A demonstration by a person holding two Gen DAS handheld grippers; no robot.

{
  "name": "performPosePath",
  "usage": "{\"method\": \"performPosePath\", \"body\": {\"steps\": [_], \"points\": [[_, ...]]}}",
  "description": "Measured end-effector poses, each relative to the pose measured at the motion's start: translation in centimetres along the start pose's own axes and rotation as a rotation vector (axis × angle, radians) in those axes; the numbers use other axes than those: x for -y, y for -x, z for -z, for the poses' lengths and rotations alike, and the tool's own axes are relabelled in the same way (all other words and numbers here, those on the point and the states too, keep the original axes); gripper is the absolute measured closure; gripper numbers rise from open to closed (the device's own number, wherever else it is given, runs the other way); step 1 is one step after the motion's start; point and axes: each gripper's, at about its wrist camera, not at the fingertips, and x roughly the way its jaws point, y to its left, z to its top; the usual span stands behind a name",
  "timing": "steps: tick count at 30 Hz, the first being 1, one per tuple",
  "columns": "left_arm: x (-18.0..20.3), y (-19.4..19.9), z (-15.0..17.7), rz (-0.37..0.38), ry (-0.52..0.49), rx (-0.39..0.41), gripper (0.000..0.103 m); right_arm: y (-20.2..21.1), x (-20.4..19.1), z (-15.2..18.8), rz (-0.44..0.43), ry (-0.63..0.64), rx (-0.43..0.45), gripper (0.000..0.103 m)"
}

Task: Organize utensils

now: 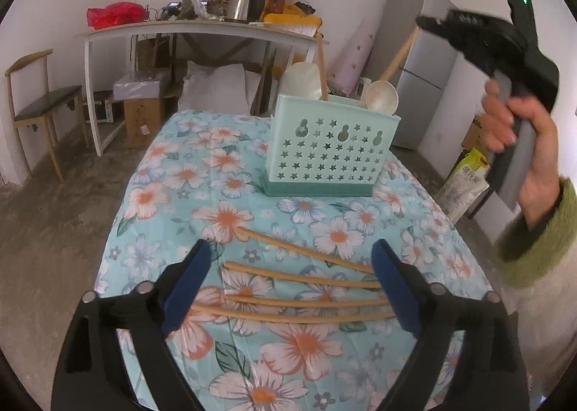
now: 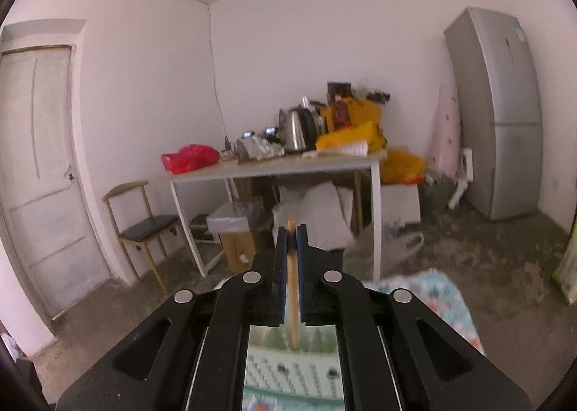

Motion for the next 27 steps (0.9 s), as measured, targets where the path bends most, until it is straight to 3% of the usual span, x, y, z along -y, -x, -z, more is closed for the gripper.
{"method": "performPosePath", "body": {"steps": [1,3,8,11,15,21,27], "points": [[0.1,0.1,0.0,-0.007,-0.007,0.005,0.01,0.7,0.1,0.2,0.0,-0.014,0.006,0.084],[0.2,0.1,0.2,-0.019,-0.025,0.012,0.007,3.1,0.9,0.5,-0.003,-0.044,0.035,0.077],[0.1,0.0,0.4,-0.026,-0.033,0.019,0.006,8.4,2.3,1.2,0.006,-0.1,0.068,0.072],[0.0,-0.1,0.5,-0.017,-0.022,0.013,0.006,10.2,3.2,2.6,0.011,-0.136,0.018,0.07],[0.1,-0.3,0.8,0.004,-0.023,-0.007,0.006,10.0,3.8,5.8,0.03,-0.171,-0.143,0.065],[0.4,-1.2,1.6,0.064,-0.033,-0.074,0.006,7.2,4.1,14.5,0.086,-0.289,-0.518,0.065],[0.0,-1.9,2.2,0.115,0.0,-0.118,0.006,6.2,4.8,19.7,0.115,-0.398,-0.706,0.065]]}}
